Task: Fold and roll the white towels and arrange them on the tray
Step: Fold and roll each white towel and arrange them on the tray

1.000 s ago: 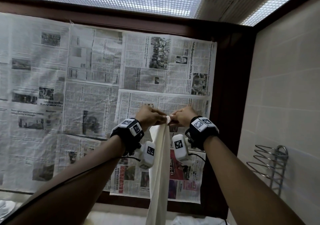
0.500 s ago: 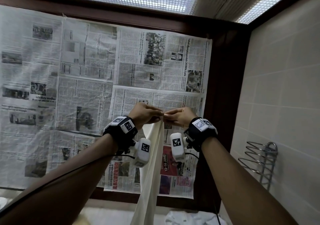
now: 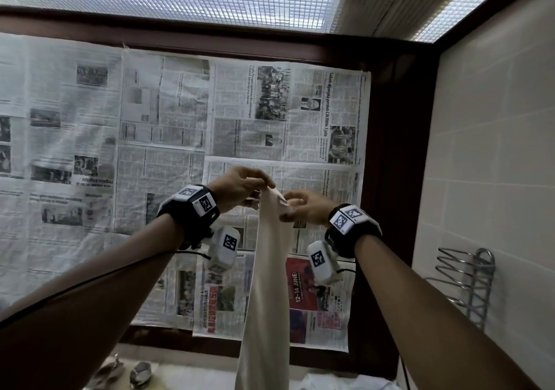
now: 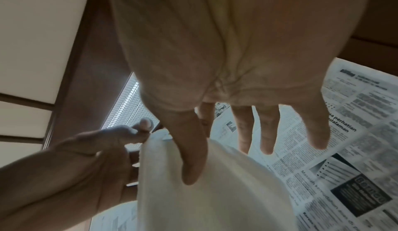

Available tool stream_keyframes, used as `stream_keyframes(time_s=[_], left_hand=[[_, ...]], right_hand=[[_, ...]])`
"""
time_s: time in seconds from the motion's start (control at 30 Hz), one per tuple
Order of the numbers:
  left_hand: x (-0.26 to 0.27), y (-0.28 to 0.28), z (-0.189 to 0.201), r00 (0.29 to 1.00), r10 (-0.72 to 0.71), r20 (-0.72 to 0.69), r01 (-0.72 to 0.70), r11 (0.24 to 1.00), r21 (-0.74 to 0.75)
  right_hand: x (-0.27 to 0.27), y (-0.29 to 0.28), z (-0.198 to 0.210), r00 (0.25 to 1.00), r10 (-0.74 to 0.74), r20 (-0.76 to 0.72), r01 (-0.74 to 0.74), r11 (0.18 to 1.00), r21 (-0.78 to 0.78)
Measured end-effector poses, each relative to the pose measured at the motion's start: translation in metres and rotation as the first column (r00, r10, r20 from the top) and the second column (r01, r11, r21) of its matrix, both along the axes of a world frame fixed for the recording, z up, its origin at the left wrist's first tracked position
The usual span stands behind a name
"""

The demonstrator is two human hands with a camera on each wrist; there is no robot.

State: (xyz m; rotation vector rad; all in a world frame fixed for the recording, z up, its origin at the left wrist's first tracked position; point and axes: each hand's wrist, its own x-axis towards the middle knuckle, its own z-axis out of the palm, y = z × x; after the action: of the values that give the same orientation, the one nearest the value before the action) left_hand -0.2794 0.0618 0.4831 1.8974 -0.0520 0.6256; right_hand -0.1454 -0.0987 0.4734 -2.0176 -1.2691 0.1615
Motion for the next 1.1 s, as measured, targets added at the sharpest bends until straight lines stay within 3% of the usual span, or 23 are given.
stream_keyframes(time_s=[0.2, 0.4, 0.5, 0.67, 0.73, 0.97, 1.1], left_hand=[[-0.014, 0.013, 0.015, 0.998, 0.054, 0.032, -0.057, 0.992, 0.110], [-0.029, 0.016, 0.041, 0.968, 0.221, 0.119, -0.242, 0.945, 0.218], [-0.031, 0.020, 0.052, 0.937, 0.298, 0.181, -0.346, 0.858, 0.379], [-0.029, 0.017, 0.057, 0.810, 0.486, 0.327, -0.572, 0.533, 0.624], [-0.032, 0.017, 0.057, 0.780, 0.521, 0.346, -0.595, 0.448, 0.667], [-0.044, 0.006, 0.060, 0.836, 0.491, 0.246, -0.473, 0.417, 0.776], [-0.044, 0.003, 0.053, 0.804, 0.522, 0.284, -0.510, 0.360, 0.781]], right_hand=[[0.003, 0.002, 0.011, 0.951, -0.188, 0.245, 0.185, 0.982, 0.035], [0.005, -0.012, 0.032, 0.905, -0.232, 0.356, 0.251, 0.968, -0.010], [0.001, -0.015, 0.047, 0.867, -0.257, 0.428, 0.270, 0.962, 0.032], [-0.005, -0.007, 0.059, 0.801, -0.374, 0.468, 0.290, 0.926, 0.243], [-0.009, -0.004, 0.060, 0.791, -0.396, 0.467, 0.270, 0.910, 0.314], [-0.021, -0.003, 0.068, 0.734, -0.435, 0.521, 0.319, 0.899, 0.301], [-0.031, -0.007, 0.070, 0.699, -0.436, 0.566, 0.341, 0.900, 0.272]])
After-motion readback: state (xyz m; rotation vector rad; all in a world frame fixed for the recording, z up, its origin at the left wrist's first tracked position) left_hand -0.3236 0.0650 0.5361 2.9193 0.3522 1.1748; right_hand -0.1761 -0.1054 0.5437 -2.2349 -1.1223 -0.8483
